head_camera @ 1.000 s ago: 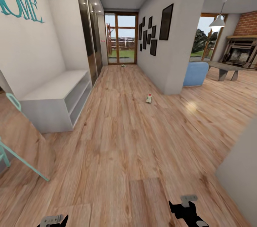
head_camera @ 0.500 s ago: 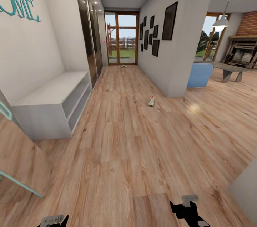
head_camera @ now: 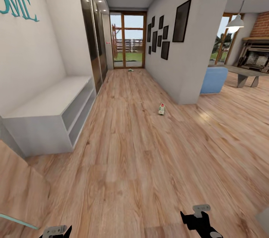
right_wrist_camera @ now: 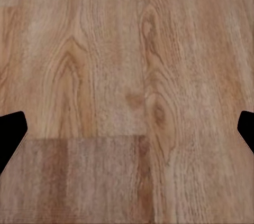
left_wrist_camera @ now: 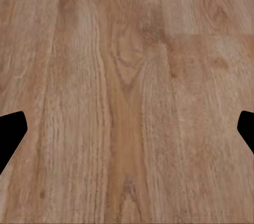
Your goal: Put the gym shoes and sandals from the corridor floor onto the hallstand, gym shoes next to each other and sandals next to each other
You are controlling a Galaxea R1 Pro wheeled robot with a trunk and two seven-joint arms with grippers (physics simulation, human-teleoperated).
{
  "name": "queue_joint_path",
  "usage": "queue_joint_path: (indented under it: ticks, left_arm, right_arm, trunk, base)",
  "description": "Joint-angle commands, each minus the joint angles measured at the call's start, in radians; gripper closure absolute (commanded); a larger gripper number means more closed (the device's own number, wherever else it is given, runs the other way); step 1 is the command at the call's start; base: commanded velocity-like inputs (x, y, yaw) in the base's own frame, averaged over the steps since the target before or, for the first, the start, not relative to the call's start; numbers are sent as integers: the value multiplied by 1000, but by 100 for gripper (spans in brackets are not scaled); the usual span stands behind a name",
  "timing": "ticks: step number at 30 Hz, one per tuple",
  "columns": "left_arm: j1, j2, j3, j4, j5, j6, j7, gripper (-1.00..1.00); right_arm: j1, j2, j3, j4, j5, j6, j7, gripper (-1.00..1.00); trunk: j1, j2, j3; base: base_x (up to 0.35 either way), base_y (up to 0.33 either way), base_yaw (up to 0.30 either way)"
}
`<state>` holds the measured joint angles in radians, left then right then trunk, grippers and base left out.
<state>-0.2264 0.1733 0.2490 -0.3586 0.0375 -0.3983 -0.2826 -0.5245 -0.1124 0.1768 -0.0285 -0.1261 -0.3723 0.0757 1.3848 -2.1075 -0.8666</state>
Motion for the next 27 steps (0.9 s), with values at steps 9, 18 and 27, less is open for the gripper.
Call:
queue_joint_path:
  ticks: [9, 18, 27]
  left_arm:
    - [-1, -1, 4, 1, 3, -1, -10, -100]
    - [-1, -2, 3, 2, 2, 0, -10, -100]
    - [-1, -2, 3, 3, 2, 1, -10, -100]
  right_arm:
    - [1, -1, 7, 2, -10, -5, 3, -100]
    - [1, -1, 7, 2, -10, -5, 2, -100]
    - [1, -1, 7, 1, -9, -4, 5, -100]
  trunk:
    - [0, 0, -1]
    - [0, 0, -1]
    - [0, 0, -1]
  base:
    - [340, 94, 0]
    - [340, 94, 0]
    - [340, 95, 0]
